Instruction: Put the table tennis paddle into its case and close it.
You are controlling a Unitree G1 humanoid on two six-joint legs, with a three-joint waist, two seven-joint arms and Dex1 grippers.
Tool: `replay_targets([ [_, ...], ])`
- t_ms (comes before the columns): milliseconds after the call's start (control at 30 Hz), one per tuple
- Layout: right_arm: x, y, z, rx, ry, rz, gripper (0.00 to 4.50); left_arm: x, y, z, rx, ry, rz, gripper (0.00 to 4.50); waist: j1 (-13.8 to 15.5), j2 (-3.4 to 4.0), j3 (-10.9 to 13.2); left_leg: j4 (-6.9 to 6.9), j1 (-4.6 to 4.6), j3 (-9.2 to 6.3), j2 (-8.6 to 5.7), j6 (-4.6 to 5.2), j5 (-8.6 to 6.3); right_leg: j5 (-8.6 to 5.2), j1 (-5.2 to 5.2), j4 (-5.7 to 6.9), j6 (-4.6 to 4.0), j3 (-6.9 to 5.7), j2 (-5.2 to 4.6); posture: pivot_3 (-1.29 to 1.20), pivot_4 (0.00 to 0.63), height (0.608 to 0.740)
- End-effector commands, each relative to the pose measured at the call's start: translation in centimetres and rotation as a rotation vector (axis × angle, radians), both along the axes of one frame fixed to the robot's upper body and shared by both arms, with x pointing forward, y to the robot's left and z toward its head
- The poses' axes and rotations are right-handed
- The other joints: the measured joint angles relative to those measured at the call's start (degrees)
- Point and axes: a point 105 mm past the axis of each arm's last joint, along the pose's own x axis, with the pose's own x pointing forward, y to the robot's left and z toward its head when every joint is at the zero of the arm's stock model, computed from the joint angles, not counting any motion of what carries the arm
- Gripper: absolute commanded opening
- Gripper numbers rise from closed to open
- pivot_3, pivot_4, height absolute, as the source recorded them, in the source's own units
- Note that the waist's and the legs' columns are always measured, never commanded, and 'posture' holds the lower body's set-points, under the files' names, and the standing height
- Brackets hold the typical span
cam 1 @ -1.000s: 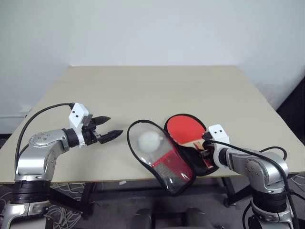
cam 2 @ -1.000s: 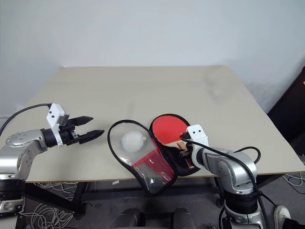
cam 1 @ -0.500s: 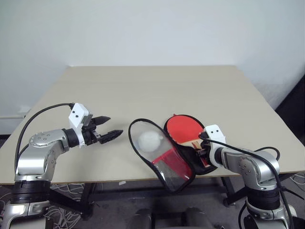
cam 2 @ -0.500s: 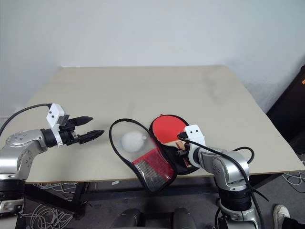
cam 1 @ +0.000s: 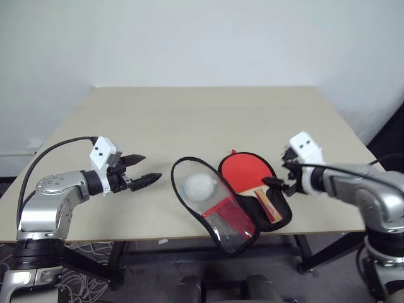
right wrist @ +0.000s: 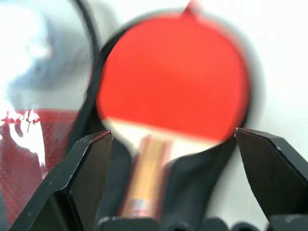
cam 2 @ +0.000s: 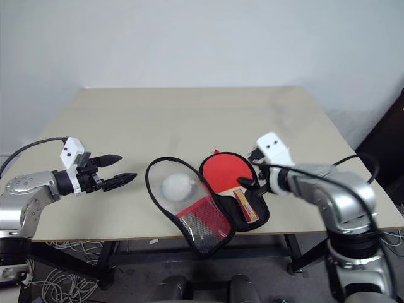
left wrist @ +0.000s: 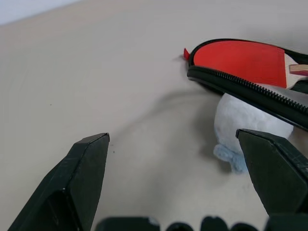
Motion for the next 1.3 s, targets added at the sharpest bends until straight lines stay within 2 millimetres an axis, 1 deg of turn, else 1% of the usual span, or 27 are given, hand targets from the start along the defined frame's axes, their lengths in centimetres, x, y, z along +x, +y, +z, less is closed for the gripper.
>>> replay_targets([
  [33,1.1,-1.0,3.2,-0.021,-0.132,0.081,4.47,-0.1,-0.4,0.8,0.042,-0.038,-0.029,4.5,0.0,-0.01,0.0,-0.01,0.0,0.02,0.0,0.0,0.0,0.0,0.01,0.0,0.0,0.0,0.0,0.0,0.0,0.734],
  [133,3.0,-3.0,4.8,-0.065,-0.201,0.037,4.47,-0.3,-1.9,0.4,0.028,-0.032,-0.069,4.5,0.0,-0.01,0.0,0.02,0.0,0.1,0.0,0.0,0.0,0.0,0.01,0.0,0.0,0.07,-0.03,0.0,0.0,0.734],
  [200,3.8,-3.6,5.8,-0.082,-0.243,0.032,4.47,-0.6,-3.4,-0.1,0.026,-0.026,-0.11,4.5,0.0,-0.02,0.0,0.03,-0.01,0.1,0.0,0.01,0.0,0.0,0.02,0.0,0.0,0.08,-0.05,0.0,0.0,0.734],
  [300,4.8,-3.8,7.5,-0.081,-0.319,0.02,4.47,-0.9,-5.9,-0.1,-0.02,-0.031,-0.164,4.5,0.0,-0.02,0.0,0.02,-0.03,0.09,0.02,0.01,0.0,0.01,0.01,0.0,0.0,0.09,-0.07,0.0,0.0,0.734],
  [400,5.3,-3.9,8.4,-0.08,-0.357,0.012,4.47,-0.9,-8.9,0.7,-0.079,-0.054,-0.229,4.5,0.1,-0.04,0.0,0.05,-0.07,0.09,0.03,0.02,0.01,0.07,0.0,0.02,-0.06,0.11,-0.1,0.0,0.0,0.734],
  [500,5.7,-4.1,8.9,-0.079,-0.379,-0.003,4.47,-0.7,-10.7,1.1,-0.096,-0.074,-0.262,4.5,0.1,-0.06,0.0,0.09,-0.08,0.06,0.0,0.03,0.02,0.09,0.03,0.03,-0.09,0.08,-0.1,0.0,0.0,0.734],
  [633,6.4,-4.7,9.5,-0.081,-0.404,-0.036,4.47,0.8,-15.1,2.0,-0.126,-0.128,-0.333,4.5,0.3,-0.06,0.0,0.13,-0.07,0.07,-0.13,0.04,0.03,0.09,0.06,0.04,-0.09,0.06,-0.08,0.0,0.0,0.734],
  [700,6.7,-5.1,9.9,-0.085,-0.419,-0.056,4.47,2.0,-17.0,2.4,-0.136,-0.152,-0.336,4.5,0.5,-0.06,0.0,0.25,-0.08,0.07,-0.23,0.09,0.0,0.09,0.12,0.03,-0.08,0.04,-0.06,0.0,0.0,0.734],
  [833,7.2,-5.7,10.4,-0.089,-0.436,-0.079,4.47,4.3,-19.2,2.8,-0.125,-0.209,-0.292,4.5,0.6,-0.04,0.0,0.3,-0.09,0.13,-0.25,0.14,-0.04,0.12,0.09,0.05,-0.11,0.12,0.0,0.0,0.0,0.734],
  [900,7.3,-5.9,10.5,-0.089,-0.438,-0.085,4.47,5.4,-20.6,4.1,-0.191,-0.221,-0.243,4.5,0.7,-0.04,0.0,0.31,-0.08,0.12,-0.23,0.15,-0.05,0.13,0.09,0.07,-0.12,0.12,0.04,0.0,0.0,0.734],
  [933,7.3,-5.8,10.5,-0.088,-0.438,-0.085,4.47,5.6,-21.1,4.6,-0.227,-0.214,-0.234,4.5,0.8,-0.04,0.0,0.36,-0.1,0.1,-0.23,0.15,-0.05,0.13,0.1,0.07,-0.12,0.1,0.04,0.0,0.0,0.734],
  [1000,7.2,-5.8,10.5,-0.087,-0.437,-0.084,4.47,5.4,-22.1,4.9,-0.27,-0.187,-0.237,4.5,1.0,-0.04,0.0,0.4,-0.16,0.12,-0.25,0.2,-0.08,0.13,0.08,0.07,-0.1,0.12,0.01,0.0,0.0,0.734],
  [1033,7.2,-5.8,10.4,-0.086,-0.436,-0.083,4.47,5.2,-22.4,4.8,-0.279,-0.167,-0.239,4.5,1.0,-0.04,0.0,0.42,-0.17,0.12,-0.26,0.23,-0.1,0.14,0.08,0.07,-0.1,0.12,0.0,0.0,0.0,0.734],
  [1100,7.1,-5.7,10.2,-0.08,-0.428,-0.082,4.47,3.8,-23.5,4.1,-0.313,-0.082,-0.279,4.5,0.9,-0.03,0.0,0.43,-0.17,0.15,-0.27,0.25,-0.12,0.14,0.08,0.07,-0.1,0.16,0.0,0.0,0.0,0.734],
  [1200,6.9,-5.5,9.8,-0.076,-0.417,-0.079,4.47,0.9,-25.0,3.9,-0.367,0.043,-0.376,4.5,0.9,-0.01,0.0,0.43,-0.16,0.13,-0.26,0.26,-0.12,0.13,0.08,0.09,-0.09,0.16,0.0,0.0,0.0,0.734],
  [1233,6.9,-5.4,9.6,-0.075,-0.414,-0.079,4.47,0.0,-25.3,3.8,-0.367,0.07,-0.402,4.5,0.9,-0.02,0.0,0.44,-0.16,0.13,-0.25,0.26,-0.12,0.13,0.08,0.1,-0.08,0.15,0.0,0.0,0.0,0.734],
  [1300,6.8,-5.4,9.5,-0.071,-0.408,-0.079,4.47,-1.0,-25.5,3.5,-0.376,0.123,-0.411,4.5,0.9,-0.01,0.0,0.46,-0.16,0.12,-0.25,0.26,-0.12,0.12,0.09,0.11,-0.08,0.15,0.01,0.0,0.0,0.734],
])
